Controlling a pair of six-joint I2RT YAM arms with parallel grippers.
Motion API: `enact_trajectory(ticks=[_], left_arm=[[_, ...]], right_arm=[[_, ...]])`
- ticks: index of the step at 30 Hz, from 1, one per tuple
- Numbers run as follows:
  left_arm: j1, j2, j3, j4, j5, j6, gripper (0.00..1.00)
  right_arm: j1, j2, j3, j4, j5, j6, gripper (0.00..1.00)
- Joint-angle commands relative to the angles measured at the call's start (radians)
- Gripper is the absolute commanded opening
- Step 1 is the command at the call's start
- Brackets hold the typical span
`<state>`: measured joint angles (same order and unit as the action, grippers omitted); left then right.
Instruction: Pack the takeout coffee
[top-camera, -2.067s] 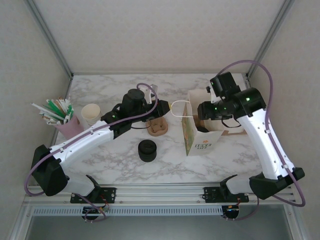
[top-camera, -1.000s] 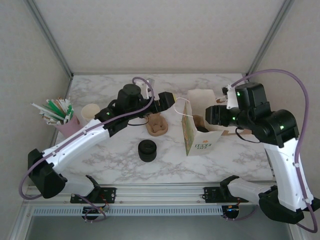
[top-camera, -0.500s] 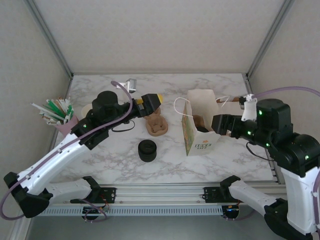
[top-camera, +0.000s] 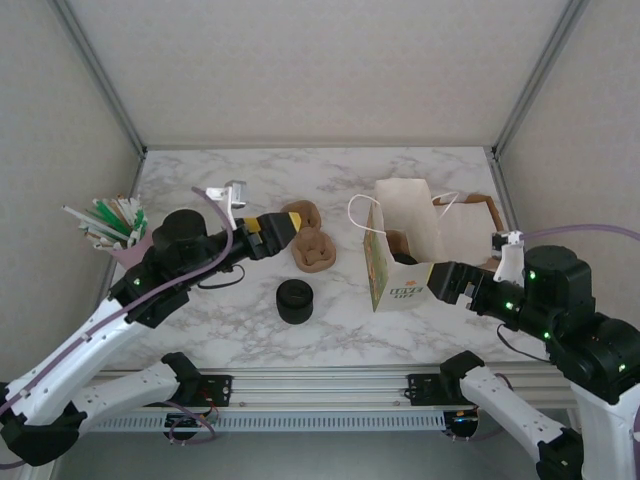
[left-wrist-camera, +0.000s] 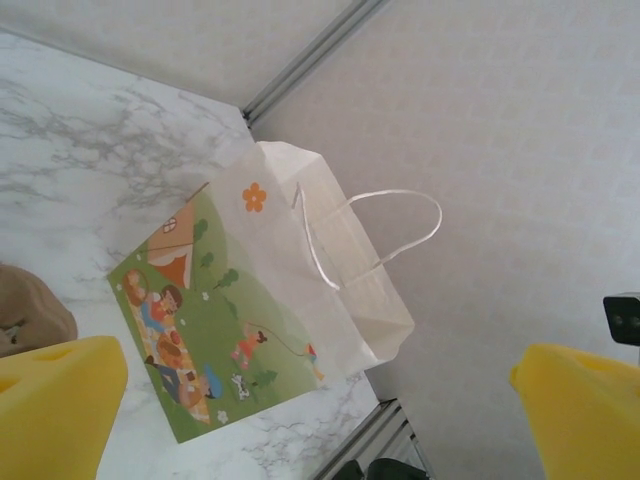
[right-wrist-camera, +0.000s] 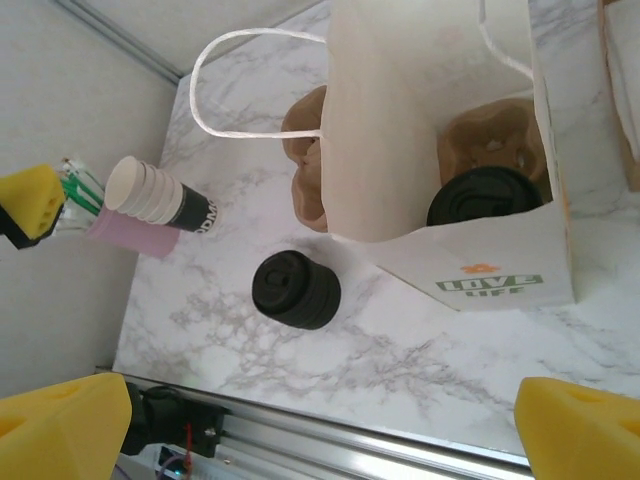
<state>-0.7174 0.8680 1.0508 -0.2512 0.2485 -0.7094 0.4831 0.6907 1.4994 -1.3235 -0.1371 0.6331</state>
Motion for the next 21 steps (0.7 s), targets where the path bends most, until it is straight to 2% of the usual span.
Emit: enact_trajectory(ticks=[1, 10, 21], left_arm=[[0.001, -0.039, -0.036, -0.036, -0.028, 0.014, 1.00], [0.004, -0.066, -0.086, -0.059, -0.072, -0.029, 1.00], [0.006, -0.097, -0.059, -0.155, -0.252, -0.057, 1.00]], right_arm=[[0.008, -0.041, -0.045, 0.059, -0.037, 0.067, 0.99], [0.007, -0.074, -0.108, 0.129, -0.089, 0.083, 0.99], [0.007, -0.018, -0.077, 0.194, -0.219, -0.058, 0.99]])
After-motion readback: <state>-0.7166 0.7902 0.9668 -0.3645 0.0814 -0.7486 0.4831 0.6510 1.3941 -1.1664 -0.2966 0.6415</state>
